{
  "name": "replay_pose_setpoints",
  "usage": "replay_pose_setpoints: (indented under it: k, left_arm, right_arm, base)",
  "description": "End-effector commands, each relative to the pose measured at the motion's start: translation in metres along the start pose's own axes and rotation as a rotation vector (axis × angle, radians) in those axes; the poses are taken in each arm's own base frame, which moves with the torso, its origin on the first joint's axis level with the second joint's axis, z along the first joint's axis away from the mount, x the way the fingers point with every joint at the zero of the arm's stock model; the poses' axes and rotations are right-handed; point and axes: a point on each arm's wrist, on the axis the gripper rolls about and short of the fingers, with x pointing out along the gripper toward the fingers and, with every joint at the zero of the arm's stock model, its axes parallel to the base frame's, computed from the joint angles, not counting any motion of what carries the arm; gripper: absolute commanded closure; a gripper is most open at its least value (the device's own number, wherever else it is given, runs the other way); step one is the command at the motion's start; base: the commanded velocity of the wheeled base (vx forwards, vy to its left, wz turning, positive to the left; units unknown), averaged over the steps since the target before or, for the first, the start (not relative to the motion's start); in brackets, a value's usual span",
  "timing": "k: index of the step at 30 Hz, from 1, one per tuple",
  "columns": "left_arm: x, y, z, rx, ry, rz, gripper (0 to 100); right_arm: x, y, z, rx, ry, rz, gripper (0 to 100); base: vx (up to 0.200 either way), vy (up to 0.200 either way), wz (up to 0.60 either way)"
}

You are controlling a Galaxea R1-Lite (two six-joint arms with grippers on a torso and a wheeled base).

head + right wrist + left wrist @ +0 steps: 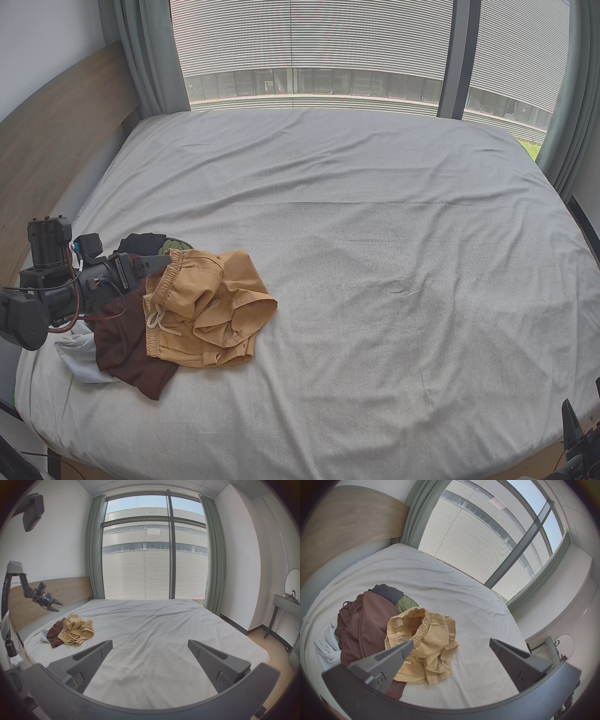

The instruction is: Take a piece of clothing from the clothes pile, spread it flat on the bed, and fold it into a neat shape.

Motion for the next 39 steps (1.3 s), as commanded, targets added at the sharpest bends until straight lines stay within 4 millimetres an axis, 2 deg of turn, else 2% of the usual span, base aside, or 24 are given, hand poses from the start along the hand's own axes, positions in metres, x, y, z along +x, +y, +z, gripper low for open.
replay_pose_setpoints:
  k: [1,13,17,18,23,32,39]
  left_arm:
    - [0.016,0.007,-0.001,-0.010,0.021,0.009,0]
    - [0.053,0.022,0.000,-0.022,0.052,0.019,0]
    - [0.059,0.024,-0.001,-0.021,0.051,0.019,0]
    - [0.068,0.027,0.002,-0.017,0.033,0.014,0]
    - [0.086,0.033,0.005,-0.009,0.011,0.003,0]
    - [0.111,0.040,0.005,-0.005,0.014,-0.001,0]
    - [0.123,0.040,0.004,-0.001,0.016,-0.013,0]
  right_arm:
    - [0.001,0.000,-0.005,0.000,0.010,0.000,0]
    - [0.001,0.000,-0.005,0.000,0.010,0.000,0]
    - [0.001,0.000,-0.005,0.000,0.010,0.000,0]
    - [0.001,0.000,-0.005,0.000,0.010,0.000,0]
    - [0.001,0.000,-0.005,0.000,0.010,0.000,0]
    - [0.001,0.000,-0.005,0.000,0.010,0.000,0]
    - [0.001,0.000,-0.005,0.000,0.010,0.000,0]
  base:
    - [0.000,0.000,0.00]
    - [0.000,0.000,0.00]
    - [0.000,0.000,0.00]
    - [0.000,0.000,0.00]
    - [0.000,0.000,0.00]
    - [0.000,0.000,0.00]
    - [0.000,0.000,0.00]
